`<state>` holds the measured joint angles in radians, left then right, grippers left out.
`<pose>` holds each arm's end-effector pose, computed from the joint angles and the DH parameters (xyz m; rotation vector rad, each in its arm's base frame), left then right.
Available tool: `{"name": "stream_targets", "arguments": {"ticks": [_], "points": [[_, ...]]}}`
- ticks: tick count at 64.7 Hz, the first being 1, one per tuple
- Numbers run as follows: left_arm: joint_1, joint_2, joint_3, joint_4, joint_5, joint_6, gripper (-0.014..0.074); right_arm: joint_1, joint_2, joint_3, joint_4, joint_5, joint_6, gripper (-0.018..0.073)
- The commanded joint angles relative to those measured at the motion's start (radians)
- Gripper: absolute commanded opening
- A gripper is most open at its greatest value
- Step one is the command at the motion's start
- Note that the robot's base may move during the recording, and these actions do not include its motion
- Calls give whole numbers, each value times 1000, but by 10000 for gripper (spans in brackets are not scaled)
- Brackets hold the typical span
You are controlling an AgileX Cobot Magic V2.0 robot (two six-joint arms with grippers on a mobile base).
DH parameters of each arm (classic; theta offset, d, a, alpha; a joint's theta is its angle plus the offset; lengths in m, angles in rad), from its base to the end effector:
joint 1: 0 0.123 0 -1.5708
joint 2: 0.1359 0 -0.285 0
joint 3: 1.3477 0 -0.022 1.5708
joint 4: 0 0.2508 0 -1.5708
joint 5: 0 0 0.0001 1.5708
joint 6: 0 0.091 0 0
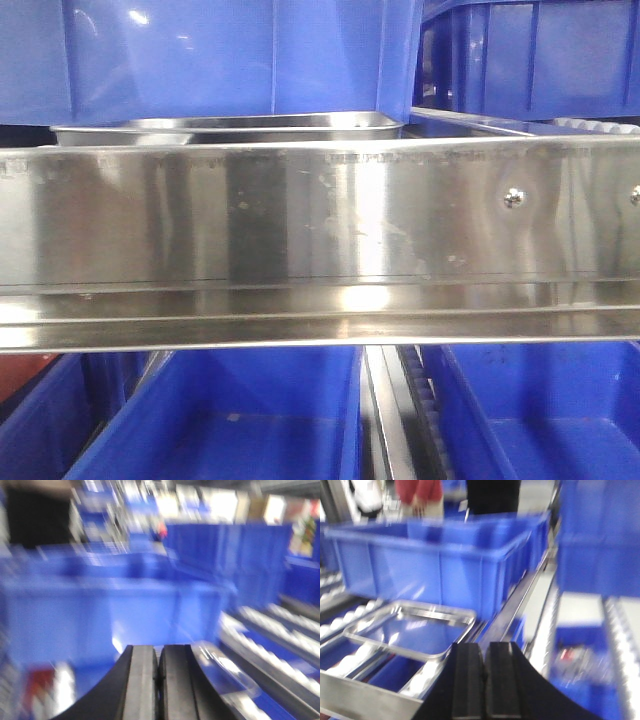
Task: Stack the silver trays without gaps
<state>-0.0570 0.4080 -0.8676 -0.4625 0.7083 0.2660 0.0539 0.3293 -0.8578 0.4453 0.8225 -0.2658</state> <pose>0.0439 -0.0290 0.4103 0.1901 1.6755 -0.3619 0.0210 0.0299 0.4002 -0.2425 1.7140 0.3522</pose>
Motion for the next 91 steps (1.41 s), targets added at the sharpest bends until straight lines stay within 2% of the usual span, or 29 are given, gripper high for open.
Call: {"name": "stream_targets", "arguments": {"ticks": [1, 18, 23, 31, 35, 43, 50, 56, 62, 64, 69, 77, 83, 91], "points": [[4, 64, -8, -67, 17, 14, -16, 1, 83, -25, 43, 1, -14, -78], [4, 185, -8, -145, 4, 23, -16, 1, 303, -27, 146, -20, -14, -77], [4, 229, -8, -143, 19, 23, -16, 10, 366, -27, 150, -26, -29, -77], [4, 296, -8, -143, 11, 23, -16, 74, 441, -27, 150, -101, -50, -77], [-6, 317, -8, -143, -5, 23, -16, 133, 469, -27, 150, -164, -50, -77], [-84, 351, -8, -143, -50, 45, -16, 258, 546, -29, 150, -252, -44, -52], [-214, 382, -8, -121, -101, 48, -16, 363, 633, -55, 133, -281, -30, -52], [-328, 413, -8, -49, -155, -2, -16, 426, 702, -106, 47, -283, 62, -52], [-397, 444, -8, 112, -208, -165, -16, 453, 747, -157, -99, -281, 186, -52], [-419, 455, -8, 191, -223, -234, -16, 458, 761, -172, -148, -278, 228, -52], [-435, 479, -8, 350, -235, -386, -16, 458, 790, -213, -267, -251, 339, -52], [-438, 532, -16, 526, -223, -588, -16, 458, 819, -251, -374, -241, 449, -52], [-438, 583, -43, 589, -203, -663, -16, 458, 853, -267, -420, -207, 483, -52], [-442, 644, -91, 583, -201, -665, -16, 458, 910, -278, -427, -133, 486, -52]]}}
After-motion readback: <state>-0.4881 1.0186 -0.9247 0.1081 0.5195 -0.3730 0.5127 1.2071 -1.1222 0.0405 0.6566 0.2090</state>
